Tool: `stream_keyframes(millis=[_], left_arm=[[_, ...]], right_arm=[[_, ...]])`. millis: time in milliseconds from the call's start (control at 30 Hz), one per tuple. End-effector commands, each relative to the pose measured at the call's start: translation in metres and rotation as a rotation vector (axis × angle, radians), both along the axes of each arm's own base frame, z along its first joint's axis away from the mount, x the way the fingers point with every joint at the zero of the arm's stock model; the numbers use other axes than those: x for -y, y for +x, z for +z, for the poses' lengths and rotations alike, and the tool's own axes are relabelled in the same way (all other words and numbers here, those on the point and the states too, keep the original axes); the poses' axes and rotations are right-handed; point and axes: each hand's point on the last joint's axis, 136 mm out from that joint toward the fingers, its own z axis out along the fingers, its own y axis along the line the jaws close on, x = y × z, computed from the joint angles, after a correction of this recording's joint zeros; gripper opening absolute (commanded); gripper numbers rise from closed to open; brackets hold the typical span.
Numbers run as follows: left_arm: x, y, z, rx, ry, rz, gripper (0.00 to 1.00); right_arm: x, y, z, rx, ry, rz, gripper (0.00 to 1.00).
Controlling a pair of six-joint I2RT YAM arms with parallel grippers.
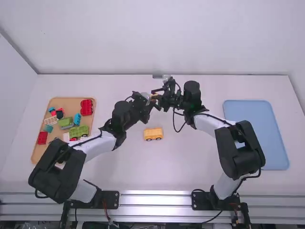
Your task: Assemble lego blocks to make yellow taxi
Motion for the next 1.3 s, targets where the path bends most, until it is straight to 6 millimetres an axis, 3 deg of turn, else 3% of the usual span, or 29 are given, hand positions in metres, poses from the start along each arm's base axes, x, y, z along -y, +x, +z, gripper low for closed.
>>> stream_keyframes(millis=[0, 133, 600, 800, 933, 967, 1067, 1267], left_arm=[[-0.005, 0.009, 0.008, 0.011, -0.018, 0.058, 0.02], [-0.024, 0.019, 0.007, -0.029, -0.071, 0.187, 0.02], [-0.011, 0.012, 0.009, -0.017, -0.066, 0.101, 0.02], [-0.003, 0.008, 0.009, -0.017, -0.065, 0.060, 0.02], [-0.002, 0.006, 0.009, -0.022, -0.070, 0.041, 0.05], [-0.002, 0.006, 0.008, -0.023, -0.069, 0.041, 0.14], [-0.003, 0.006, 0.006, -0.033, -0.064, 0.042, 0.97], [0.005, -0.011, 0.012, -0.060, -0.111, -0.146, 0.99]], right_arm=[[0.000, 0.003, -0.002, -0.010, -0.002, -0.019, 0.60], [0.002, 0.006, -0.003, -0.012, -0.007, -0.039, 0.64], [-0.001, 0.004, 0.000, 0.012, -0.005, -0.028, 0.63], [-0.001, 0.005, 0.000, 0.013, -0.005, -0.032, 0.43], [0.003, 0.008, 0.000, 0.013, -0.005, -0.041, 0.38], [0.004, 0.009, 0.000, 0.016, -0.006, -0.045, 0.35], [0.008, 0.008, 0.002, 0.083, -0.020, -0.019, 0.33], [0.027, -0.005, 0.021, 0.124, 0.027, 0.148, 0.24]])
